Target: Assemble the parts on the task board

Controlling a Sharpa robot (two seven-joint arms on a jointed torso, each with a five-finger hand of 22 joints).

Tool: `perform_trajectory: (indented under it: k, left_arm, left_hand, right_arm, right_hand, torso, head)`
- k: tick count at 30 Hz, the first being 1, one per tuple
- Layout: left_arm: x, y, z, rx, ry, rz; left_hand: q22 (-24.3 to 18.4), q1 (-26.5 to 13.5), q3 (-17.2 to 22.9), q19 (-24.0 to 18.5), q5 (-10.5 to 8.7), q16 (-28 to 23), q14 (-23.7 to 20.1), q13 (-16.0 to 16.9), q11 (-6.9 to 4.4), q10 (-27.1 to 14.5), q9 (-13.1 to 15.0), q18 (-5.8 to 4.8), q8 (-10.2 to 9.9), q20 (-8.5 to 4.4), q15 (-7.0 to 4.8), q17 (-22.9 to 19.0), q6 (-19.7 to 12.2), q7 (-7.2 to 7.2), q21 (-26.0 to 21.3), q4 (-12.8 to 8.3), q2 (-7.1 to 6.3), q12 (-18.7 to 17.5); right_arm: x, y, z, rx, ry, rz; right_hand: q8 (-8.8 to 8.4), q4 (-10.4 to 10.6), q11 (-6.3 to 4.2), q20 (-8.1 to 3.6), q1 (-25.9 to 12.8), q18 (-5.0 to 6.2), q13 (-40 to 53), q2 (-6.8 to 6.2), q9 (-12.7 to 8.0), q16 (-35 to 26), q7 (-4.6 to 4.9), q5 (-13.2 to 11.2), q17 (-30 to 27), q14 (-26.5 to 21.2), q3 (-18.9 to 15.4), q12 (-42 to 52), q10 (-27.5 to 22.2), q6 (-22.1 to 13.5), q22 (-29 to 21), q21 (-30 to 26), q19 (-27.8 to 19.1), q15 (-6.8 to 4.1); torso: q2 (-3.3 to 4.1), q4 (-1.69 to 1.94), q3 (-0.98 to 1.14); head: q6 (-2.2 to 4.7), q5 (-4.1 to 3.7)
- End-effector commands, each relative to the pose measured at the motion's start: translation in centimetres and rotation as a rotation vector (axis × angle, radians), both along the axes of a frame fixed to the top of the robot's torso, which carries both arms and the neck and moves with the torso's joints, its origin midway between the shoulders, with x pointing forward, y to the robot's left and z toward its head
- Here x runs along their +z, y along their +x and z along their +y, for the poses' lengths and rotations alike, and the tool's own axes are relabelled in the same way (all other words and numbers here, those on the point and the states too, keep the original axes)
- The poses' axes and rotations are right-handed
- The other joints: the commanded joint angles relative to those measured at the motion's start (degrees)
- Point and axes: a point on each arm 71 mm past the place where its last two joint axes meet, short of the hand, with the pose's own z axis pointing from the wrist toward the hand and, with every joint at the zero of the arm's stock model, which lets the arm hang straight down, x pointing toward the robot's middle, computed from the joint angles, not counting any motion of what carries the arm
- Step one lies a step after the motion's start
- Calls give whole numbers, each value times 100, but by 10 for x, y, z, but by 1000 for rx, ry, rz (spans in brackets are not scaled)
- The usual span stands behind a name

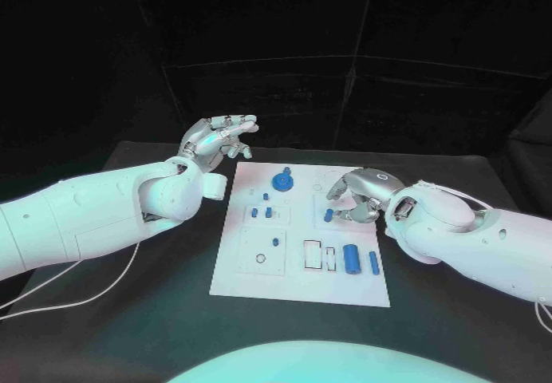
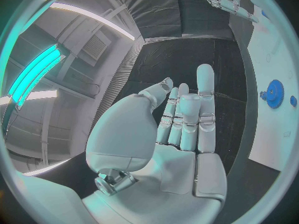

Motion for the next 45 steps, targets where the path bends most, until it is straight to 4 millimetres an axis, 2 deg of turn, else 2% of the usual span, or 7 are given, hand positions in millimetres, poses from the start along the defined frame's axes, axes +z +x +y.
perform_trajectory:
  k: [1, 14, 22, 25, 30, 39, 45]
  left_arm:
    - [1, 0, -1, -12, -9, -4]
    - [0, 1, -1, -11, -8, -3]
    - [0, 1, 0, -11, -7, -2]
    - [0, 1, 0, -11, -7, -2]
    - [0, 2, 0, -12, -7, -2]
    - [0, 2, 0, -10, -6, 0]
    - [0, 2, 1, -9, -5, 0]
  left_hand:
    - [-6, 45, -31, -32, 3, -36, -25, -5, 17, -7, -10, 36, 13, 13, 0, -6, 11, 22, -28, -10, 7, 22]
    - [-6, 45, -31, -32, 3, -36, -25, -5, 17, -7, -10, 36, 13, 13, 0, -6, 11, 22, -28, -10, 7, 22]
    - [-9, 46, -34, -33, 3, -37, -29, -6, 18, -8, -9, 36, 14, 14, 0, -12, 12, 22, -31, -11, 9, 24]
    - [-12, 48, -39, -34, 2, -39, -33, -6, 18, -8, -9, 36, 16, 15, 1, -21, 13, 23, -34, -12, 13, 28]
    - [-12, 48, -39, -34, 2, -39, -33, -6, 18, -8, -9, 36, 16, 15, 1, -21, 13, 23, -34, -12, 13, 28]
    - [-12, 48, -39, -34, 2, -39, -33, -6, 18, -8, -9, 36, 16, 15, 1, -21, 13, 23, -34, -12, 13, 28]
    - [-12, 48, -39, -34, 2, -39, -33, -6, 18, -8, -9, 36, 16, 15, 1, -21, 13, 23, -34, -12, 13, 28]
  right_arm:
    - [-6, 1, 3, 21, -74, 54]
    - [-11, 1, 15, 57, -97, 99]
    - [-10, 3, 17, 49, -86, 87]
    - [-9, 4, 16, 35, -86, 68]
    - [-7, 6, 17, 18, -73, 30]
    - [3, 2, 17, 2, 2, -61]
    - [16, -13, 20, 28, 77, -76]
  right_hand:
    - [18, 2, -25, 13, 59, 90, 15, 36, 10, -28, 1, 26, -22, 15, -63, 62, 47, -13, -1, -18, 4, 10]
    - [44, 41, -92, -32, 139, 79, 13, 203, 22, 69, -3, 55, 57, 53, -111, 278, 430, 138, 51, 8, 61, -45]
    - [157, 25, -181, -103, 331, 41, 27, 441, 66, 249, -30, -93, 244, 108, 218, 376, 957, 496, 266, 139, 178, -126]
    - [256, -44, -236, -144, 455, 6, 65, 533, 103, 322, -53, -157, 319, 128, 376, 432, 1223, 725, 461, 253, 262, -171]
    - [324, -105, -295, -193, 521, -24, 99, 616, 131, 367, -106, -247, 346, 134, 539, 435, 1420, 902, 631, 356, 331, -216]
    - [315, -176, -308, -223, 524, -40, 111, 600, 133, 359, -114, -272, 283, 123, 706, 354, 1491, 944, 715, 412, 359, -232]
    - [286, -202, -294, -221, 501, -42, 110, 560, 122, 365, -98, -273, 274, 119, 760, 300, 1477, 919, 725, 420, 358, -225]
  torso:
    - [5, 4, 0]
    - [7, 0, -1]
    - [2, 1, -4]
    - [2, -2, -3]
    - [3, -2, -1]
    - [-5, -3, -2]
    - [-5, -8, -6]
  head:
    - [-19, 19]
    - [-39, 19]
    - [-50, 23]
    - [-52, 22]
    - [-52, 18]
    - [-57, 29]
    - [-47, 31]
